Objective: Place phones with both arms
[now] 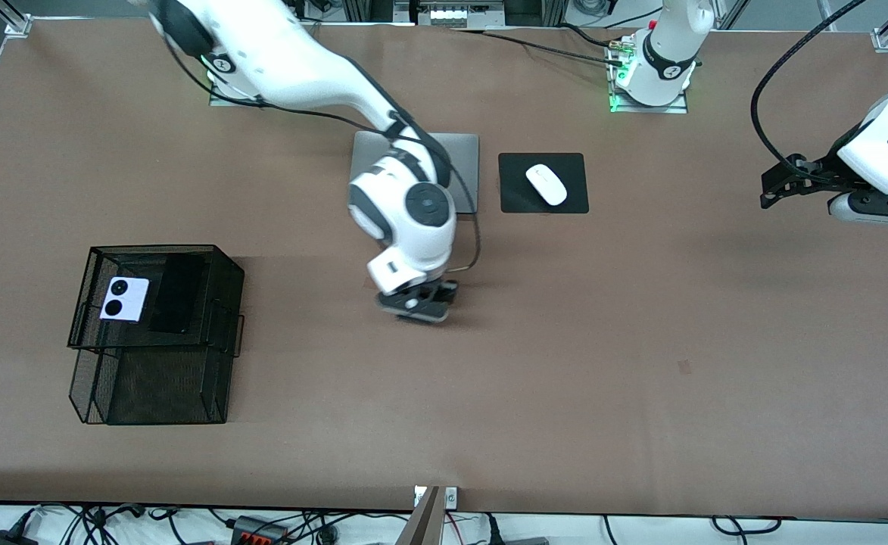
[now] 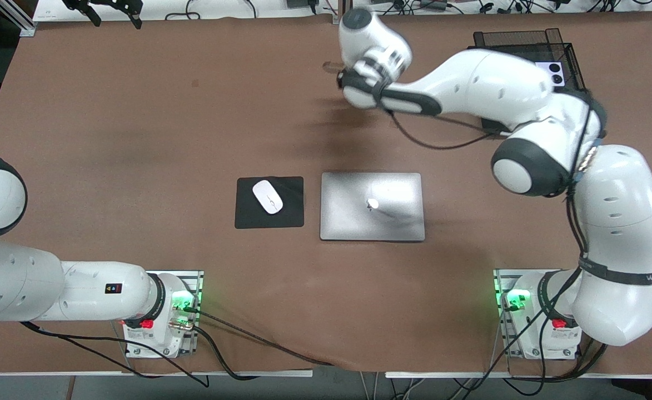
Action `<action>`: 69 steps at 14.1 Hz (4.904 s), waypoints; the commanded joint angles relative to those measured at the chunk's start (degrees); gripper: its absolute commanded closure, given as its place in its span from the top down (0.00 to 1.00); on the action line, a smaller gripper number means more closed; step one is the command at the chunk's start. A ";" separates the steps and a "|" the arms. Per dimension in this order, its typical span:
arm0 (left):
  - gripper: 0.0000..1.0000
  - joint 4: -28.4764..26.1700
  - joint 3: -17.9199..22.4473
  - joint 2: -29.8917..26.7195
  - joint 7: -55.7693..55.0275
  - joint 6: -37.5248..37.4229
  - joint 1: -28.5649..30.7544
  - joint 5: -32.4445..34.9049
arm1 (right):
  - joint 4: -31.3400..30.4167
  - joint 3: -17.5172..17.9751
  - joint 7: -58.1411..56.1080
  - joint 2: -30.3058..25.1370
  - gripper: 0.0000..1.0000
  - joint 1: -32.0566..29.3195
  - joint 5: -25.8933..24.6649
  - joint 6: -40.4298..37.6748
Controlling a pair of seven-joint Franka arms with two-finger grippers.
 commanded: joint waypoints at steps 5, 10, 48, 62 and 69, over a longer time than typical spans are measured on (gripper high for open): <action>1.00 1.82 0.06 0.66 0.13 -1.44 -0.10 -1.19 | -0.53 1.48 -27.29 -7.69 0.10 -19.66 -0.10 -8.58; 1.00 1.73 0.06 0.66 0.21 -1.44 -0.19 -1.19 | -0.53 1.39 -41.28 -6.99 0.10 -30.39 -0.19 -7.44; 1.00 1.82 -0.02 0.66 0.39 -2.58 0.16 -0.92 | -6.77 2.36 -53.52 -31.68 1.00 -40.51 12.03 -28.35; 1.00 1.82 -0.02 0.66 0.21 -2.58 0.07 -0.40 | -31.36 -7.75 -55.90 -49.86 1.00 -32.95 12.73 -20.35; 1.00 2.26 -0.02 0.92 0.13 -2.58 -0.19 -0.31 | -32.43 -7.75 -55.80 -51.27 1.00 -32.95 12.82 -20.01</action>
